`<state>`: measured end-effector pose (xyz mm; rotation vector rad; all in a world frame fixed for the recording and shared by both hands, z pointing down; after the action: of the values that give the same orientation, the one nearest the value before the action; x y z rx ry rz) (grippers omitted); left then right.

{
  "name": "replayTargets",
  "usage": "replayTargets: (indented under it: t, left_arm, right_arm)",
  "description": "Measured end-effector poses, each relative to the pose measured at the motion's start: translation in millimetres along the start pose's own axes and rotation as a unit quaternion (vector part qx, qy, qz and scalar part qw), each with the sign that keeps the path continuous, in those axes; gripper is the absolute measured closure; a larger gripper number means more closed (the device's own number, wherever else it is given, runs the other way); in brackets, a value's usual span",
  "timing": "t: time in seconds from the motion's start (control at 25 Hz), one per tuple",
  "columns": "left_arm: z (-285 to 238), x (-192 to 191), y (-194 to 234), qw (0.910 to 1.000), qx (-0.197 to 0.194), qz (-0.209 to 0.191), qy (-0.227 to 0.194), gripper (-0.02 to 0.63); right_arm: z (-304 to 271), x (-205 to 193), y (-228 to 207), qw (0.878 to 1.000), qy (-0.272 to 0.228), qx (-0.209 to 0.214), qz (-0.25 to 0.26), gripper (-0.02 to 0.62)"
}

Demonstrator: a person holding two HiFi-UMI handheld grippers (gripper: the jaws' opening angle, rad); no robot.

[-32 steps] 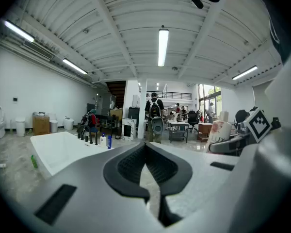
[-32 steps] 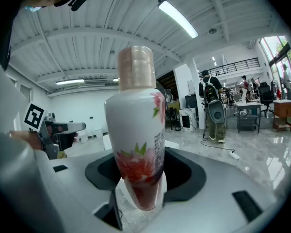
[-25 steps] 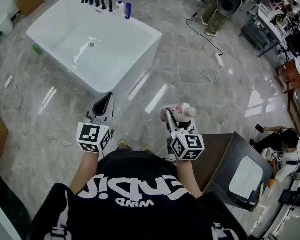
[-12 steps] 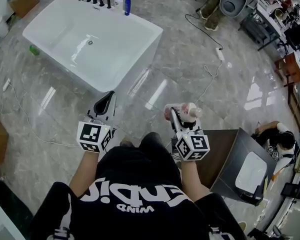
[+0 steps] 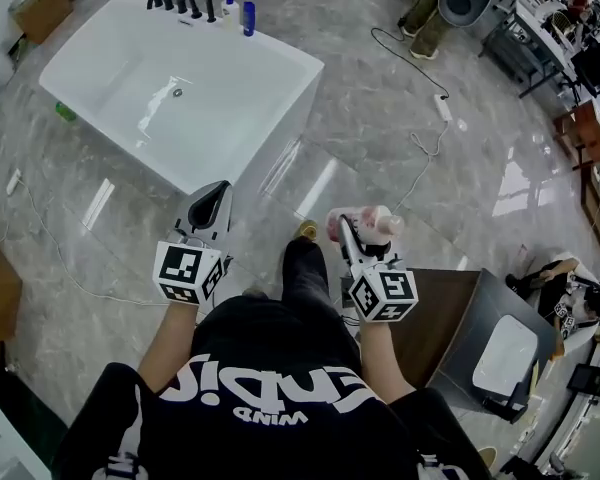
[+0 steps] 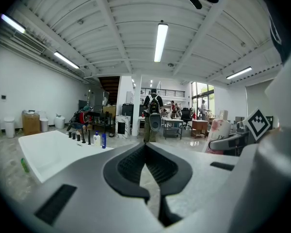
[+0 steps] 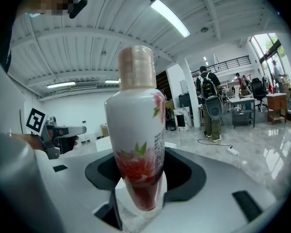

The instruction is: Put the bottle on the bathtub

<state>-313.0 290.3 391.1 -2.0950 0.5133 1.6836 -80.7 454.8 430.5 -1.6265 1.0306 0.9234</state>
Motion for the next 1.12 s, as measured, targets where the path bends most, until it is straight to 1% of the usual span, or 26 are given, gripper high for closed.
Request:
replayTargets:
  t: [0.16,0.44,0.72,0.92,1.12]
  left_arm:
    - [-36.0,7.3,12.6,1.0000,0.007,0.001,0.002,0.598]
    - [-106.0,30.0,33.7,0.9995,0.029,0.004,0.007,0.598]
    - [-169.3,50.4,35.5,0.9983,0.056,0.013,0.012,0.598]
    - [-211.7,56.5,30.3,0.9975,0.070,0.008,0.007,0.598]
    - [-240.4,61.2,38.7,0.9967,0.080,0.009,0.011,0.598]
  right_arm:
    - [-34.5,13.8,-19.1,1.000,0.003,0.008,-0.004,0.348]
    - [-103.1,58.5,-60.6,0.999,0.011,0.033,0.000,0.348]
    - [-157.4,101.3,-100.2,0.997,0.026,0.073,0.015,0.348]
    - [-186.8,113.8,-132.6,0.995,0.037,0.093,0.026,0.348]
    - [-217.6,123.7,-150.1,0.994,0.044,0.100,0.023,0.348]
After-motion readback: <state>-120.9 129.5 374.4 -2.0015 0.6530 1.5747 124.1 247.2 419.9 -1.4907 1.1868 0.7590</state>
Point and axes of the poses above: the fingertips, and each gripper's own axes: z backward along the fingers, y to its left, x out of its top, the point moved 6 cm from there along z, backward along the fingers, and after that the axes turned 7 degrees about -z, right-handed, at the moved point
